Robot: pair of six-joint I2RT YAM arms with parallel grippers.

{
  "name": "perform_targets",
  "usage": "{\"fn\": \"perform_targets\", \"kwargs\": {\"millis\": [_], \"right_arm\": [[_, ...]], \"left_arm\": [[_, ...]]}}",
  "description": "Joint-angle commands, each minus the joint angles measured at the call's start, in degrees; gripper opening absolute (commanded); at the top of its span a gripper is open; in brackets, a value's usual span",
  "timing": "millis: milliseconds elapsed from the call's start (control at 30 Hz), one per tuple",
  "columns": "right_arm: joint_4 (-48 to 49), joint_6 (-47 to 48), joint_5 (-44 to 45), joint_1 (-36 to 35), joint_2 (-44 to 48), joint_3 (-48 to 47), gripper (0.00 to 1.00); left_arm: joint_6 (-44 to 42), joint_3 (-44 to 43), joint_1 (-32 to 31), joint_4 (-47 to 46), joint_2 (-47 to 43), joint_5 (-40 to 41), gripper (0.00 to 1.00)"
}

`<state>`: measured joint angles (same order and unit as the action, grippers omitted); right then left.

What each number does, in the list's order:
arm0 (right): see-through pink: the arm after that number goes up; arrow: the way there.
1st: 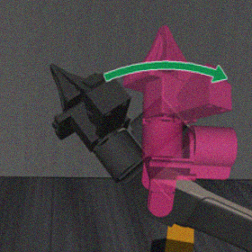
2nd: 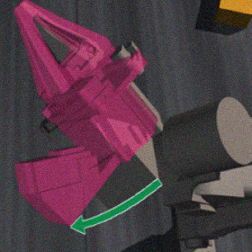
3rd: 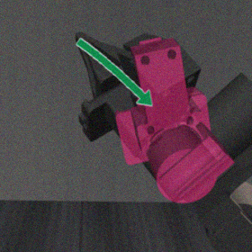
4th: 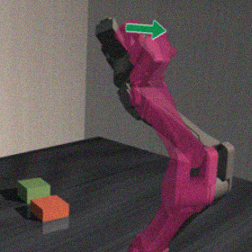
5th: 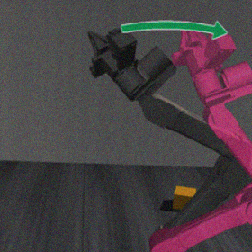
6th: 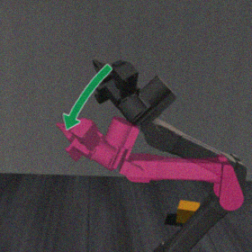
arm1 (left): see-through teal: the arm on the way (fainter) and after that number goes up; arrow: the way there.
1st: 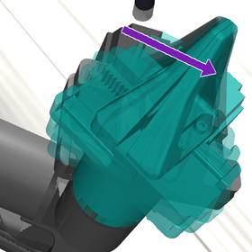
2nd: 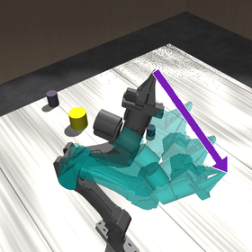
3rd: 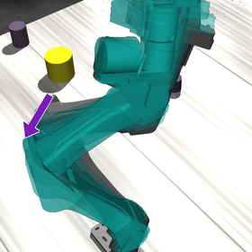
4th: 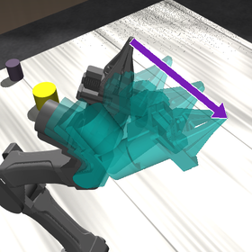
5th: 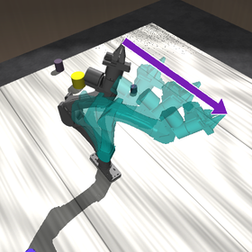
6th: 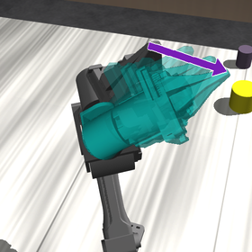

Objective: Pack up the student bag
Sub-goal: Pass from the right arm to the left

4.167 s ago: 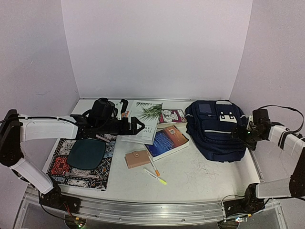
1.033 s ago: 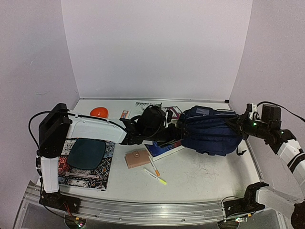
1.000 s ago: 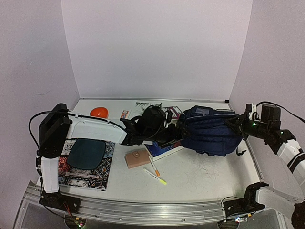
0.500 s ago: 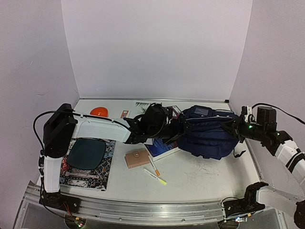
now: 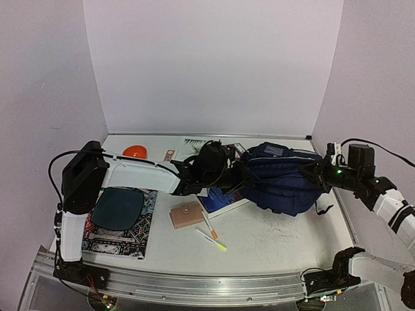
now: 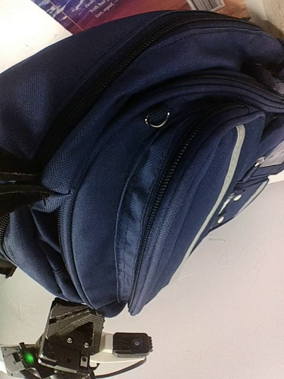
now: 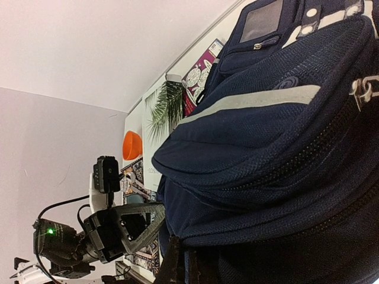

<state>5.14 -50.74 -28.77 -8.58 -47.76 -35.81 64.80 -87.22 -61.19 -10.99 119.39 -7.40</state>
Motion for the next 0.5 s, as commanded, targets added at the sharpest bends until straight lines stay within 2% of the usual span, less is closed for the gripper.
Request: {"fn": "perform_targets", "kwargs": {"millis": [0,200,300,467], "right_arm": [[5.7,3.7,-5.3,-0.9,0.3,-3.4,0.00],[5.1,8.1,-11.7,-1.1,-2.2,-7.6,0.00],[4.4,10.5,-14.2,-2.1,-4.7,-10.9,0.04],[3.2,13.6,-13.8,-5.5,-8.7,-14.6,0.11]], "left_arm": [[-4.2,-4.0,0.4,-4.3,-3.2,1.3,0.00],[-8.9,-1.8,3.4,-4.0,-8.6,2.5,0.00],[-11.9,-0.2,5.5,-2.8,-12.4,3.3,0.00],[-19.2,-3.1,7.8,6.5,-15.7,5.3,0.00]]}}
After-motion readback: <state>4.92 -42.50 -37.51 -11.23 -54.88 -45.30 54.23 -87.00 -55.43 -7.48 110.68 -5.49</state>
